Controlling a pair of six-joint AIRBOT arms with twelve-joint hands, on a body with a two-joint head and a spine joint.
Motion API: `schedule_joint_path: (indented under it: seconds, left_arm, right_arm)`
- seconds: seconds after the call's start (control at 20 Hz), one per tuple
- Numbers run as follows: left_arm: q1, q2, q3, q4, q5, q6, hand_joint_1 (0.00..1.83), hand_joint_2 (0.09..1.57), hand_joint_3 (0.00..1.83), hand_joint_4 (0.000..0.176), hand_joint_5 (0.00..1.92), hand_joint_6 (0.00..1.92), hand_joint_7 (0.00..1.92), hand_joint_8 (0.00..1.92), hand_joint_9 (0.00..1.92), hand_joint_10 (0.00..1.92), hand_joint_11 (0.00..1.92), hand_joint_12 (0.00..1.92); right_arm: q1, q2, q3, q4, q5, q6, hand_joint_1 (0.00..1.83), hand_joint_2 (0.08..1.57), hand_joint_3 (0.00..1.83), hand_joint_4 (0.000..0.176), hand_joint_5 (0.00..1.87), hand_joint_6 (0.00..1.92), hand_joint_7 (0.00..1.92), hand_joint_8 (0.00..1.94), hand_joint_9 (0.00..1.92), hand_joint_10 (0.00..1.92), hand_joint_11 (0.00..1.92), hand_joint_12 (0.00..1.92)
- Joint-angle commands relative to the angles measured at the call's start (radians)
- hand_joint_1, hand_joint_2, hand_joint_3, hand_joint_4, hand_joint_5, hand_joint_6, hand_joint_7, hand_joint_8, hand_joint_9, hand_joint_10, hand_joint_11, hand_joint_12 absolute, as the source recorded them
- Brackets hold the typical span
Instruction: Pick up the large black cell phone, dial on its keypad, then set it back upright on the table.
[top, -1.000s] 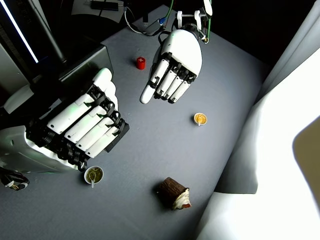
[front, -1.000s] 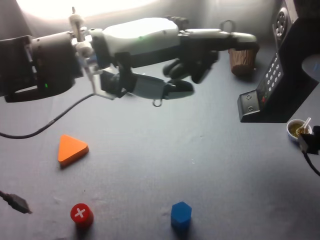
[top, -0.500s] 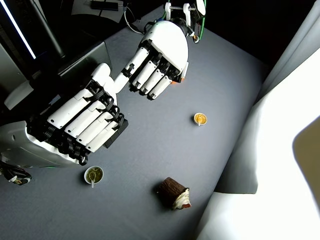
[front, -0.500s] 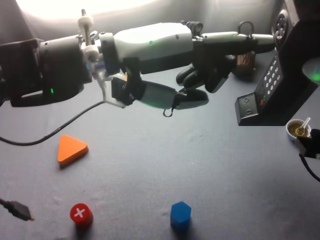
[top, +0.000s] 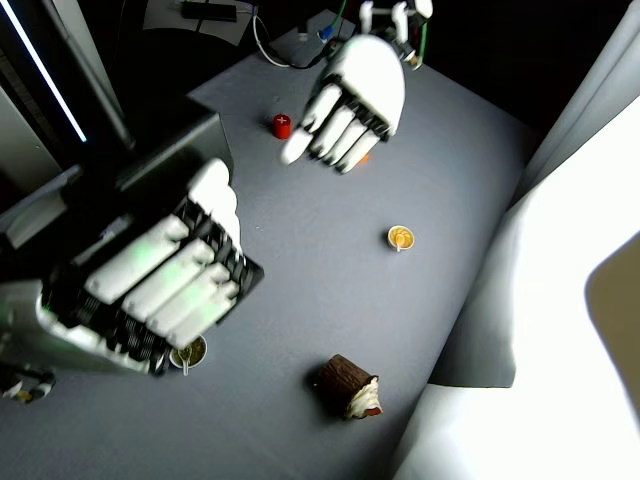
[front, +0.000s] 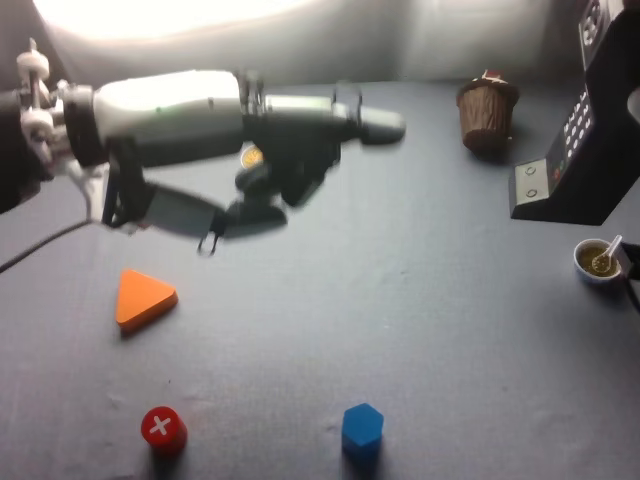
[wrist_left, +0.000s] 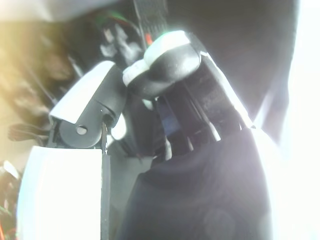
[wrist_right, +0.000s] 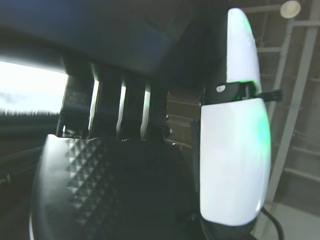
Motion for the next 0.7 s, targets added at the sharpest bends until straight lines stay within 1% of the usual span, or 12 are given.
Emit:
schedule_joint_path:
  seconds: [0.0,0.1,0.15,0.2,0.25,0.35,0.4,0.45,0.5,0.55,0.6,0.65]
  left_arm:
    - [-0.046,0.011,-0.004,-0.039,-0.103,-0.037,1.31,1.11,0.42,0.03,0.18,0.01,0.63,1.68,0.91,1.92,0.96,1.92]
    - [-0.144,0.017,0.012,0.173,-0.108,-0.189,1.31,1.1,0.43,0.01,0.21,0.01,0.64,1.67,0.91,1.92,0.9,1.92]
    - [-0.162,0.017,0.018,0.219,-0.134,-0.195,1.3,1.07,0.51,0.006,0.23,0.0,0.64,1.7,0.91,1.92,0.89,1.92]
    - [-0.171,0.016,0.025,0.234,-0.173,-0.175,1.31,1.08,0.44,0.0,0.25,0.0,0.67,1.62,0.88,1.92,0.87,1.92]
    - [-0.171,0.016,0.032,0.234,-0.194,-0.179,1.3,1.14,0.25,0.0,0.33,0.0,0.71,1.52,0.86,1.88,0.79,1.92]
    - [-0.157,0.01,0.06,0.235,-0.239,-0.294,1.25,1.28,0.05,0.0,0.38,0.0,0.63,1.58,0.63,1.83,0.56,1.92]
    - [-0.146,0.009,0.067,0.212,-0.261,-0.302,0.88,1.31,0.02,0.0,0.41,0.01,0.57,1.36,0.51,1.7,0.39,1.92]
    - [-0.171,0.009,0.065,0.241,-0.246,-0.297,0.73,1.32,0.01,0.0,0.41,0.0,0.54,1.22,0.45,1.57,0.29,1.87]
    - [-0.215,0.006,0.063,0.324,-0.232,-0.297,0.62,1.31,0.0,0.0,0.45,0.0,0.54,1.0,0.43,1.33,0.22,1.73]
    - [-0.234,0.002,0.062,0.363,-0.227,-0.31,0.55,1.29,0.0,0.0,0.47,0.0,0.57,0.66,0.43,1.01,0.15,1.55]
    - [-0.244,0.0,0.058,0.387,-0.221,-0.321,0.48,1.28,0.0,0.0,0.48,0.0,0.62,0.41,0.46,0.77,0.11,1.42]
    - [-0.251,-0.003,0.064,0.36,-0.226,-0.323,0.4,1.27,0.0,0.0,0.46,0.0,0.63,0.2,0.44,0.53,0.02,1.28]
  right_arm:
    - [-0.004,0.001,0.008,0.009,0.128,0.018,1.37,1.14,0.0,0.0,1.0,0.88,0.87,1.09,0.81,1.39,0.76,1.33]
    - [-0.009,-0.021,0.024,0.013,0.128,0.015,1.37,1.14,0.0,0.0,1.0,0.87,0.87,1.1,0.81,1.4,0.77,1.33]
    - [-0.009,-0.03,0.031,0.015,0.128,0.014,1.36,1.15,0.0,0.0,0.99,0.89,0.85,1.13,0.8,1.42,0.77,1.34]
    - [-0.008,-0.041,0.041,0.015,0.128,0.014,1.37,1.14,0.0,0.0,1.01,0.87,0.86,1.12,0.79,1.41,0.76,1.33]
    - [-0.006,-0.052,0.053,0.016,0.128,0.014,1.37,1.14,0.0,0.0,1.01,0.86,0.87,1.11,0.8,1.38,0.76,1.32]
    - [-0.001,-0.065,0.069,0.021,0.128,0.014,1.37,1.14,0.0,0.0,1.02,0.85,0.86,1.13,0.8,1.37,0.78,1.3]
    - [0.0,-0.069,0.075,0.023,0.128,0.014,1.37,1.14,0.0,0.0,1.03,0.83,0.85,1.14,0.8,1.38,0.78,1.3]
    - [0.0,-0.071,0.079,0.025,0.128,0.015,1.37,1.14,0.0,0.0,1.03,0.83,0.85,1.14,0.8,1.39,0.78,1.3]
    - [0.001,-0.073,0.081,0.03,0.129,0.015,1.36,1.15,0.0,0.0,1.02,0.86,0.82,1.17,0.78,1.41,0.76,1.32]
    - [0.003,-0.076,0.084,0.033,0.129,0.016,1.36,1.15,0.0,0.0,1.02,0.87,0.82,1.17,0.78,1.41,0.75,1.34]
    - [0.008,-0.086,0.094,0.038,0.129,0.017,1.36,1.15,0.0,0.0,1.02,0.87,0.83,1.16,0.78,1.42,0.75,1.35]
    - [0.011,-0.094,0.104,0.038,0.129,0.02,1.36,1.15,0.0,0.0,1.01,0.87,0.82,1.17,0.78,1.43,0.75,1.34]
